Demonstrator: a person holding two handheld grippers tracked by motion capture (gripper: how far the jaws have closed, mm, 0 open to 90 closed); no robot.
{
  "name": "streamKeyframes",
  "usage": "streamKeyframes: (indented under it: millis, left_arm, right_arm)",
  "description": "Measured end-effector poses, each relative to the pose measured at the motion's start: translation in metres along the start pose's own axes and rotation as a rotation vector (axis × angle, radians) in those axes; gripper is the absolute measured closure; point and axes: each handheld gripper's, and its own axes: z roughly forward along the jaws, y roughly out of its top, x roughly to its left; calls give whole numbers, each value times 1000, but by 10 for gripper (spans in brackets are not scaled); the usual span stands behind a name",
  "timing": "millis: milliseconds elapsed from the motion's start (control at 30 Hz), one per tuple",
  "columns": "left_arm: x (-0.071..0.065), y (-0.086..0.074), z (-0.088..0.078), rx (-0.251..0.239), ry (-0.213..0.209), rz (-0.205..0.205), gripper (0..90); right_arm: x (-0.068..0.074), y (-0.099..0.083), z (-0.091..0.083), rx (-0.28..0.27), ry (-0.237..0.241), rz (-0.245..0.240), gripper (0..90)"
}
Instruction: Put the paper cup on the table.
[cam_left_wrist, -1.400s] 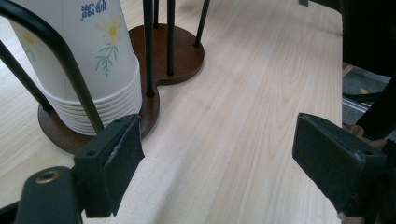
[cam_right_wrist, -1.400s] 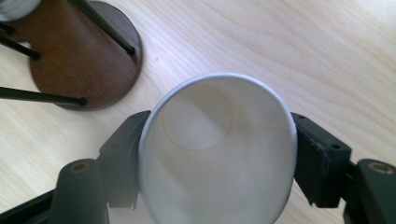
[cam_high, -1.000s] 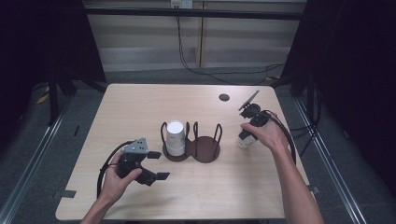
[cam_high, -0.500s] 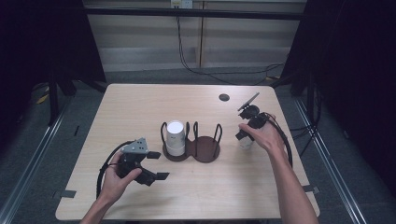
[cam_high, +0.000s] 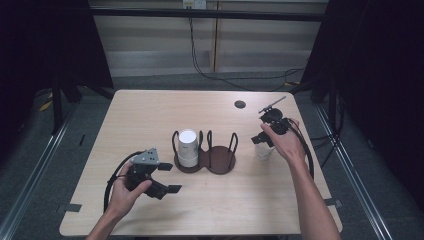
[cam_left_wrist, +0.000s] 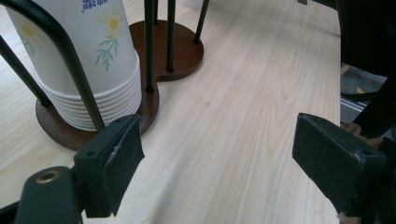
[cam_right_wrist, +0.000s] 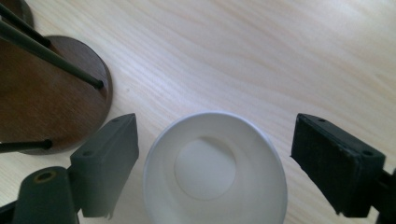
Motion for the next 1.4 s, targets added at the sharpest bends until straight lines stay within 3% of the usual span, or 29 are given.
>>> streamKeyframes:
  millis: [67,167,267,400,500,600,667,867,1133,1233,1400]
  left_arm:
    - [0,0,-1,-8,3,0,162]
    - [-2,2,-1,-6,1,6,163]
    - [-3,3,-2,-11,1,7,162]
    - [-3,1,-5,-10,7,2,162]
    - [-3,-1,-7,10,21,1,162]
    - [0,-5,-11,-15,30,-13,162]
    - [1,-7,-11,-8,39,-15,162]
    - [-1,-12,-10,-19,40,-30,162]
    - [-3,-15,-8,-21,53,-34,162]
    - [-3,-15,-9,-27,51,-38,162]
    - [-3,-15,-8,-23,62,-34,162]
  right_arm:
    - [0,-1,-5,-49,0,0,134]
    - [0,-3,-10,-94,-15,8,138]
    - [1,-6,-15,-134,13,26,143]
    - [3,-9,-23,-183,3,43,146]
    - [6,-10,-28,-225,34,45,146]
    - [13,-12,-31,-261,45,45,146]
    - [16,-17,-31,-298,29,52,144]
    - [25,-31,-36,-373,86,50,160]
    - [42,-53,-46,-462,95,40,154]
    - [47,-65,-45,-498,127,61,153]
    - [62,-80,-46,-551,118,50,153]
